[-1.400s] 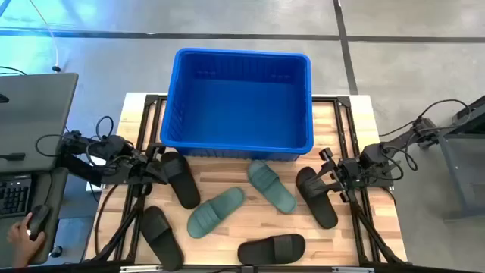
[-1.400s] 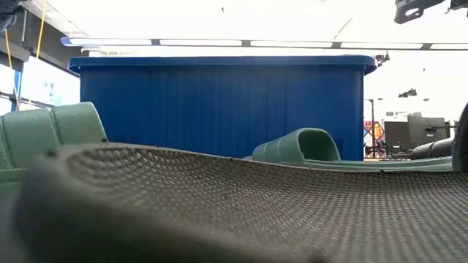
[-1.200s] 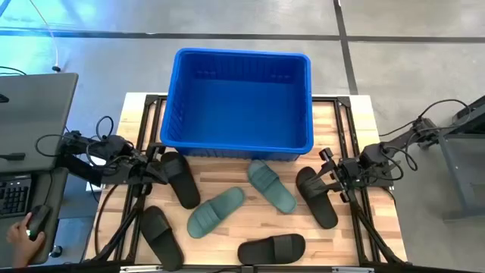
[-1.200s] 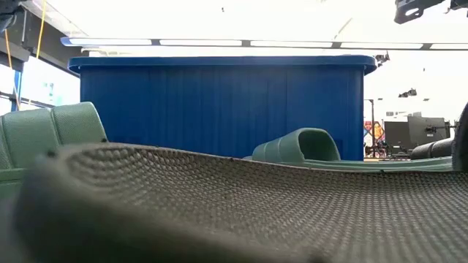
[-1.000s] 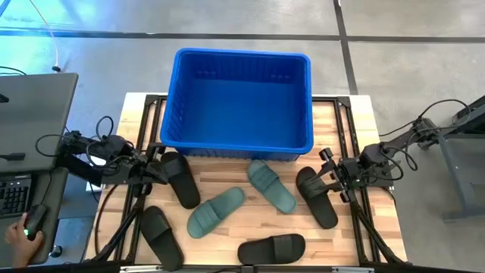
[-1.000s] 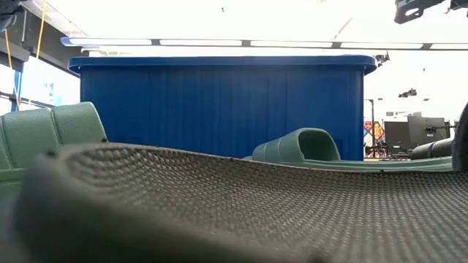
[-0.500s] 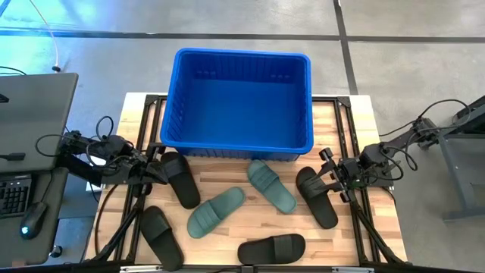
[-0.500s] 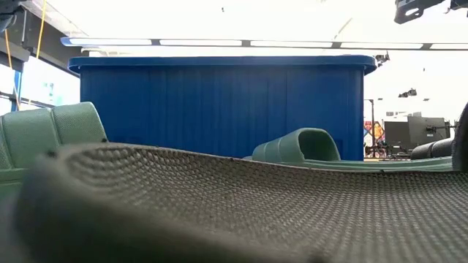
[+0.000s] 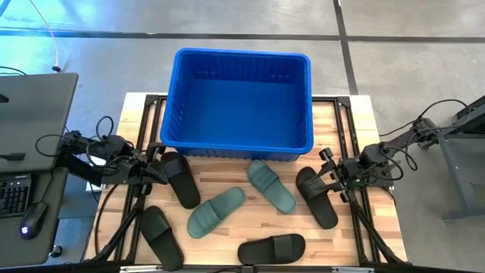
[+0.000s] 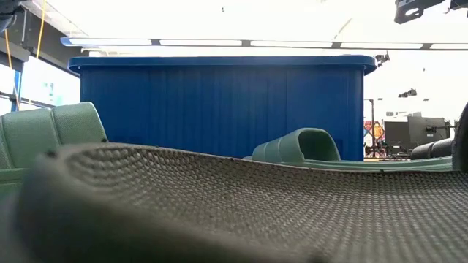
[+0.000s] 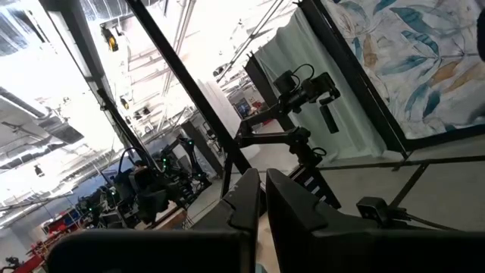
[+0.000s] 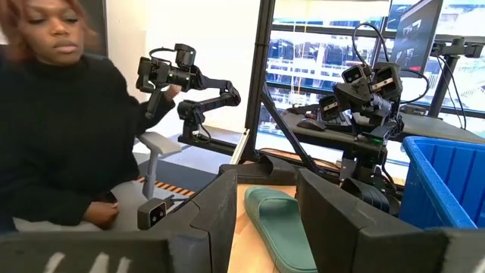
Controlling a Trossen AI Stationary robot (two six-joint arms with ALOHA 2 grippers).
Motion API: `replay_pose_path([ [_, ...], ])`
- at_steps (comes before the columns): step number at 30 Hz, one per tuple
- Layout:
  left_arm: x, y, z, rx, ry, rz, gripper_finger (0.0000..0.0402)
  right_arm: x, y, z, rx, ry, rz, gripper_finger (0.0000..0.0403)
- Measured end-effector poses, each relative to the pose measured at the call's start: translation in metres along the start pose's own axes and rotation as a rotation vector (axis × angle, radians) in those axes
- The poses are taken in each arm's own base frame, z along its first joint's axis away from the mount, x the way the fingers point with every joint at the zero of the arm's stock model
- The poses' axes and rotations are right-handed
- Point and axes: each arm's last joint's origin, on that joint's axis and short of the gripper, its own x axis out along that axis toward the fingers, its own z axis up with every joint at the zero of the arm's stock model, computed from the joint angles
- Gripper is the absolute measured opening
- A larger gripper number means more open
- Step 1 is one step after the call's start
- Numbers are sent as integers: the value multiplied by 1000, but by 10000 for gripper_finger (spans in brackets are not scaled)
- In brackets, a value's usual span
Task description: Pick and place slides into bin
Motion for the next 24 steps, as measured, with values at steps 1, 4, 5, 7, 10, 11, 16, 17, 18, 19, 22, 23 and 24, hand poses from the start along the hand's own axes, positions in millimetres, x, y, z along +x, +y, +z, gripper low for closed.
replay_pose_path([
  [1,0,0,0,0,0,0,19,0,0,0,0,0,0,129],
  [4,0,0,0,0,0,0,19,0,0,0,0,0,0,129],
  [5,0,0,0,0,0,0,19,0,0,0,0,0,-1,129],
  [7,0,0,0,0,0,0,19,0,0,0,0,0,0,129],
  [10,0,0,0,0,0,0,19,0,0,0,0,0,0,129],
  [11,0,0,0,0,0,0,19,0,0,0,0,0,0,129],
  [16,0,0,0,0,0,0,19,0,0,0,0,0,0,129],
  [17,0,0,0,0,0,0,19,0,0,0,0,0,0,129],
  [18,0,0,0,0,0,0,19,0,0,0,0,0,0,129],
  [19,0,0,0,0,1,1,19,0,0,0,0,0,0,129],
  [22,0,1,0,2,10,26,19,0,0,0,0,0,0,129],
  [23,0,2,0,9,14,47,19,0,0,0,0,0,0,129],
  [24,0,3,1,31,20,75,19,0,0,0,0,0,0,129],
])
